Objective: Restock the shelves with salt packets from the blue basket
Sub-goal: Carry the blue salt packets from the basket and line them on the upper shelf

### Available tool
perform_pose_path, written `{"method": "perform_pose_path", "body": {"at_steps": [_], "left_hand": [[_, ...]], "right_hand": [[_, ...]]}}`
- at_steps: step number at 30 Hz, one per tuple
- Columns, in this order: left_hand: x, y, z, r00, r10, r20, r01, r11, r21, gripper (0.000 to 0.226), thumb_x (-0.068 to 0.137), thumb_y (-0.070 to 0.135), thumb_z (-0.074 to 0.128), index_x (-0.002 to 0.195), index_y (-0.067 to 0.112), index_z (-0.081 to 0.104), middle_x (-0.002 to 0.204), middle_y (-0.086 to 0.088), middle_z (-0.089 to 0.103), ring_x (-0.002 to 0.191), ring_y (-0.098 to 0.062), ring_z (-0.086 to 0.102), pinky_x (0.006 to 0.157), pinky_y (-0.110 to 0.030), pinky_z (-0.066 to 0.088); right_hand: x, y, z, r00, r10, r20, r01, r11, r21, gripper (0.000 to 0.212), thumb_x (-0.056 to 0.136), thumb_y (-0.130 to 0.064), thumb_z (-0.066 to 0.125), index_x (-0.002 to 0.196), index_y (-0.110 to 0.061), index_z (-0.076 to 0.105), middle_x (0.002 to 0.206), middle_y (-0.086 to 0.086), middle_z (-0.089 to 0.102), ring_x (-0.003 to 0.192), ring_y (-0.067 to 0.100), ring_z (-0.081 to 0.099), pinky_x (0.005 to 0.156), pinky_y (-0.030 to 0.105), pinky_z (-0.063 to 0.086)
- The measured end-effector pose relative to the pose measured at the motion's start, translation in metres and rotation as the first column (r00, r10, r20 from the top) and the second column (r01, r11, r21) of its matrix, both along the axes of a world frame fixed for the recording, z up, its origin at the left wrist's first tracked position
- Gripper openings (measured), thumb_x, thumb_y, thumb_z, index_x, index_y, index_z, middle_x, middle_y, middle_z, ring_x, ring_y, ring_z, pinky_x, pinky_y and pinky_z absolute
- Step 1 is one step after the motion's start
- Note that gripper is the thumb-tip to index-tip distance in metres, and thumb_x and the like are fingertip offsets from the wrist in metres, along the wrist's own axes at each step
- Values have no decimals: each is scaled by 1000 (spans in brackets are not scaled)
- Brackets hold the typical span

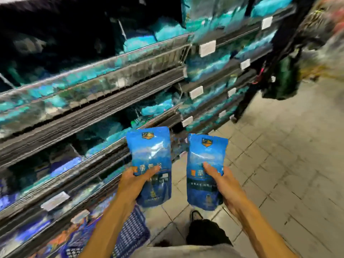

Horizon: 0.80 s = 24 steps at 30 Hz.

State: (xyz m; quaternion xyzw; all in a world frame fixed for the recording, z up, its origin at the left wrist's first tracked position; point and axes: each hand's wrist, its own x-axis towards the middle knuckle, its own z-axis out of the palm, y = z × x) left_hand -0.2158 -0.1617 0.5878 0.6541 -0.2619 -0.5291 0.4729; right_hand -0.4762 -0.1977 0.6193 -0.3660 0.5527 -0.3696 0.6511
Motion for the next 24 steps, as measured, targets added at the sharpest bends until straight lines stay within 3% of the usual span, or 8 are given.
{"method": "perform_pose_path", "body": {"at_steps": [3,5,10,15,18,21,24], "left_hand": [[-44,-37,5,994,-103,18,104,994,-41,54,51,55,91,95,27,80,98,-4,80,96,-35,74,82,-52,59],[-76,-63,9,990,-140,21,141,988,-70,54,50,51,92,97,27,80,100,-3,80,96,-31,76,82,-49,61],[-161,-126,20,982,-189,-5,188,978,-90,54,46,46,92,94,25,81,98,-6,80,84,-25,78,61,-31,60],[-232,-185,45,988,-151,6,150,976,-156,49,49,42,96,92,23,81,96,-7,80,81,-25,78,61,-32,60],[-260,-218,65,996,-90,14,91,978,-186,53,52,45,91,97,19,80,100,-7,80,86,-28,78,73,-40,60],[-276,-254,90,998,-43,37,51,969,-240,41,59,42,86,94,22,80,99,-3,80,85,-24,78,67,-35,61],[-282,-292,117,998,21,65,0,951,-310,49,59,44,85,101,21,77,102,0,80,89,-21,77,73,-38,60]], "right_hand": [[-47,-10,4,997,-76,-14,76,997,-28,25,88,-40,68,101,-21,76,91,1,80,80,18,78,55,29,59],[-76,-22,7,994,-110,25,111,993,-47,14,88,-37,68,92,-31,79,87,-4,80,75,13,77,53,26,58],[-158,-73,7,982,-178,69,182,981,-68,27,84,-32,70,107,-19,72,100,6,79,88,24,77,65,31,62],[-230,-145,18,988,-139,66,145,984,-100,40,74,-42,73,108,-20,72,100,6,80,89,25,77,66,34,63],[-260,-190,35,993,-82,88,96,983,-158,41,80,-44,73,114,-22,70,103,4,79,92,24,77,66,34,62],[-273,-238,57,994,-38,101,61,970,-236,40,80,-41,74,115,-21,70,103,4,79,90,23,77,63,29,61],[-272,-291,83,990,9,144,35,954,-299,37,78,-40,77,111,-23,74,106,7,79,93,27,77,66,32,62]]}}
